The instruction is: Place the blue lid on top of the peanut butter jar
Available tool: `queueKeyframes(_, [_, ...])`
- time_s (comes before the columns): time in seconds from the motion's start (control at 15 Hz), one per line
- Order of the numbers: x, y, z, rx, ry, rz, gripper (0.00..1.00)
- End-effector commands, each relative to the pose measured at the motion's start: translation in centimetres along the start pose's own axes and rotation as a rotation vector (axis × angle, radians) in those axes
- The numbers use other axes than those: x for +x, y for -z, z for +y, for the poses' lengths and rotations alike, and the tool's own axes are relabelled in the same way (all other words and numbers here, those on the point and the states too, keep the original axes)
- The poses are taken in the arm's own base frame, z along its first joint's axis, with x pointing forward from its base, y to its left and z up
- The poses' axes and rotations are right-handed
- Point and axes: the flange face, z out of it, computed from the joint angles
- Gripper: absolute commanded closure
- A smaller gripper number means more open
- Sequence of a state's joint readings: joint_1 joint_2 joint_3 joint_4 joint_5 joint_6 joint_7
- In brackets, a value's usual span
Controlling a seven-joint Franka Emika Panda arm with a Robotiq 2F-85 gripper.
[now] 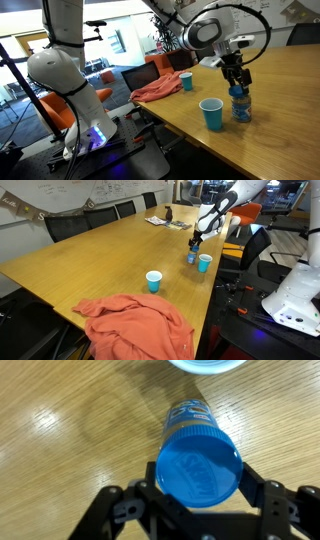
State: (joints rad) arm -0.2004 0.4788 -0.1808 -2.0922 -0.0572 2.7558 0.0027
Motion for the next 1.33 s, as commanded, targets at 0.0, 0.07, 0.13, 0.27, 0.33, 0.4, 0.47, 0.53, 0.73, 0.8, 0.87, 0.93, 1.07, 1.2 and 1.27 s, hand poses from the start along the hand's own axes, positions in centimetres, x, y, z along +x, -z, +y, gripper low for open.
queueKeyframes(0.0, [0.3,-0.2,0.1,-0.005,0.000,-0.010,0.46])
queueKeyframes(0.07, [0.4,-0.4,0.1,-0.007,0.001,-0.008,0.46])
queueKeyframes(0.13, [0.4,-0.5,0.1,-0.007,0.003,-0.006,0.46])
queueKeyframes(0.27, [0.6,-0.7,0.1,-0.011,0.003,0.000,0.46])
queueKeyframes(0.33, [0.8,-0.9,0.1,-0.013,0.003,0.001,0.46])
queueKeyframes(0.4, [0.8,-1.0,0.1,-0.017,0.002,0.001,0.46])
queueKeyframes(0.47, [0.9,-1.0,0.1,-0.018,0.003,0.002,0.46])
queueKeyframes(0.53, [1.0,-1.1,0.2,-0.020,0.002,0.001,0.46])
queueKeyframes(0.73, [1.2,-1.7,0.0,-0.019,0.002,-0.007,0.46])
queueKeyframes(0.8, [1.2,-1.8,0.0,-0.017,0.002,-0.011,0.46])
queueKeyframes(0.87, [1.2,-1.8,-0.1,-0.014,0.003,-0.011,0.05])
queueKeyframes(0.93, [1.1,-1.7,-0.1,-0.012,0.004,-0.008,0.04])
queueKeyframes(1.07, [0.9,-1.4,-0.2,-0.006,0.007,-0.005,0.00])
queueKeyframes(1.2, [0.7,-0.6,-0.2,0.005,0.008,0.002,0.00])
queueKeyframes(1.27, [0.6,0.1,-0.3,0.014,0.011,0.010,0.00])
